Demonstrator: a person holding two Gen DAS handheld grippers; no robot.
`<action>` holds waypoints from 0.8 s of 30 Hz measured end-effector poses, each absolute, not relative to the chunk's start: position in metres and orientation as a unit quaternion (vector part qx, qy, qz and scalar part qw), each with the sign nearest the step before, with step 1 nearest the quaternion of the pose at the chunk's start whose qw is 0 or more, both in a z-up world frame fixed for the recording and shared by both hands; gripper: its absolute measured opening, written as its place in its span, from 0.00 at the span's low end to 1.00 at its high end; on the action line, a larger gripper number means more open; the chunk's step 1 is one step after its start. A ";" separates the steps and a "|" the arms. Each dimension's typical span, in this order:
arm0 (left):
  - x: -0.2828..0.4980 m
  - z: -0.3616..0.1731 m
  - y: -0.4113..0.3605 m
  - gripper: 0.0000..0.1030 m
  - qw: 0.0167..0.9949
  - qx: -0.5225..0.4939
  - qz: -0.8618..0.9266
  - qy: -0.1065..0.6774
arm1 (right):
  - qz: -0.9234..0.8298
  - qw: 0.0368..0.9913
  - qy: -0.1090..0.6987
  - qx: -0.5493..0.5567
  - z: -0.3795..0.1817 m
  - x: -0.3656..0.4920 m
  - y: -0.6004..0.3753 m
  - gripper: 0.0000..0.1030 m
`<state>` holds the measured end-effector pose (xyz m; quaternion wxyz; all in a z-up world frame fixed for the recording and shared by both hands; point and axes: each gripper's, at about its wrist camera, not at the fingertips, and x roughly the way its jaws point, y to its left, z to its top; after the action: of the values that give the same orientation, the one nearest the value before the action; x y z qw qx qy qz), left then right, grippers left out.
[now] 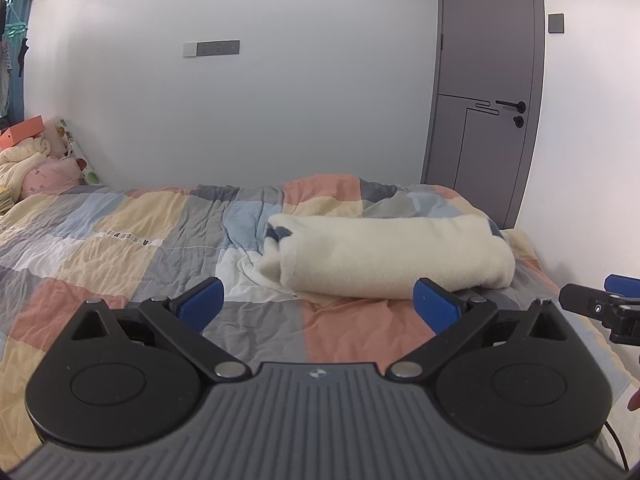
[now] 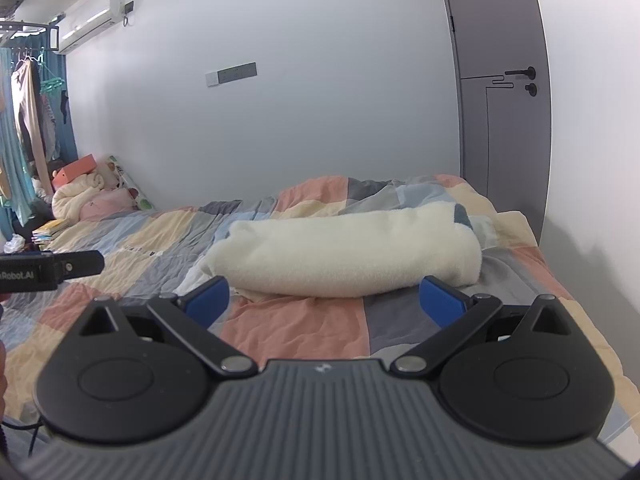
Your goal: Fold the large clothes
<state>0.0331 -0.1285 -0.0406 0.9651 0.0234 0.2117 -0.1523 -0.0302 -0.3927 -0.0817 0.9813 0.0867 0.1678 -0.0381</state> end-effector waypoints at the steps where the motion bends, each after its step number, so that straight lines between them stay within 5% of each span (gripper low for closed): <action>1: 0.033 -0.041 -0.128 0.99 0.965 0.023 -0.153 0.212 | -0.038 0.981 0.168 0.087 -0.082 -0.030 -0.393 1.00; 24: 0.032 -0.039 -0.129 1.00 0.965 0.019 -0.152 0.212 | -0.038 0.980 0.172 0.088 -0.082 -0.027 -0.394 1.00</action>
<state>0.0324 -0.1286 -0.0395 0.9653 0.0186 0.2117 -0.1520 -0.0271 -0.3944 -0.0819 0.9804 0.0884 0.1717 -0.0384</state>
